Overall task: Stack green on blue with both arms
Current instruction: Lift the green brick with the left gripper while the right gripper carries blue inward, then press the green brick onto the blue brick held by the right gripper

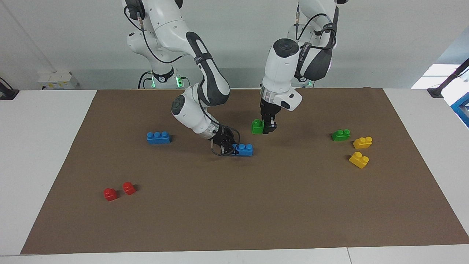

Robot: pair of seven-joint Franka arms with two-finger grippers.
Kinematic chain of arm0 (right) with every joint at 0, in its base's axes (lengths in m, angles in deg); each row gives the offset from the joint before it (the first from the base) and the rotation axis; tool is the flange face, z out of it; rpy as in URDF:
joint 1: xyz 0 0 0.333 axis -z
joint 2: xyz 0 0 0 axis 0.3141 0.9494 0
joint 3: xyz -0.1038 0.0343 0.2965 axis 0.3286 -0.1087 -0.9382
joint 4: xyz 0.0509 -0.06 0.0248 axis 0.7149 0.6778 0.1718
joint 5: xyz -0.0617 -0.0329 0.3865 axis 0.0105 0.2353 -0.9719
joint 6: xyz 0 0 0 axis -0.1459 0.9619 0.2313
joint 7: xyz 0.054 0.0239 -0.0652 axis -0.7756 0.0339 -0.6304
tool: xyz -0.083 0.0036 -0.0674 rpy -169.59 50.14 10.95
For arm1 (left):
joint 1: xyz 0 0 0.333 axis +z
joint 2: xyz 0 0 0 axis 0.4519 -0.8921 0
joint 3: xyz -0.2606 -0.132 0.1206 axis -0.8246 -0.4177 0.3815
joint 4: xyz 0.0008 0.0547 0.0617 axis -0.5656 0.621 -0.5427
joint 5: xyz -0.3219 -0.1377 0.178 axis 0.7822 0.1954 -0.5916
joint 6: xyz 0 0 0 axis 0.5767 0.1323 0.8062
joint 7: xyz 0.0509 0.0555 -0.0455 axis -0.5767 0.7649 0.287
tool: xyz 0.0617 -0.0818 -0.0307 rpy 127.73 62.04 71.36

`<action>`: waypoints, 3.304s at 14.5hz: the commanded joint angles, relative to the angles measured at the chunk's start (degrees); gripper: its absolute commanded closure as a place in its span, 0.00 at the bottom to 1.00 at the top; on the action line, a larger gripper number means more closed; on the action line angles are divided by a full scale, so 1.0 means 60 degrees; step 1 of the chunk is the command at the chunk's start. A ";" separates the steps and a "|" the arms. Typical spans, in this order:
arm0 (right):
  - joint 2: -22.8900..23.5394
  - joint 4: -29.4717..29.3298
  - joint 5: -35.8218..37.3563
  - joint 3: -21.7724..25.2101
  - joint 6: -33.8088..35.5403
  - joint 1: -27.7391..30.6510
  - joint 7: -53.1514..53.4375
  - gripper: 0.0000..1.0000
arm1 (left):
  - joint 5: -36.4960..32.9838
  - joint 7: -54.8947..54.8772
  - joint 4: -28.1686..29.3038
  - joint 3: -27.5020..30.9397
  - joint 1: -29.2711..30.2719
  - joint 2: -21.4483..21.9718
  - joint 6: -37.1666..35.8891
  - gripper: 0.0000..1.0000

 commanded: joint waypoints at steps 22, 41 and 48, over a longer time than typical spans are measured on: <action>0.0158 0.0109 -0.0545 0.0010 -0.0411 -0.0243 -0.0762 1.00 | -0.0724 0.0740 0.0725 0.0140 -0.0700 -0.1499 0.1809 1.00; 0.0158 0.0109 -0.0545 0.0025 -0.0455 -0.0272 -0.0763 0.74 | -0.1178 0.0521 0.1091 0.0140 -0.0612 -0.1382 0.2147 0.00; 0.0158 -0.0052 -0.0530 0.0010 -0.0280 -0.0127 -0.0674 0.10 | -0.1163 -0.0825 0.1062 0.0169 -0.0246 -0.0606 0.1503 0.00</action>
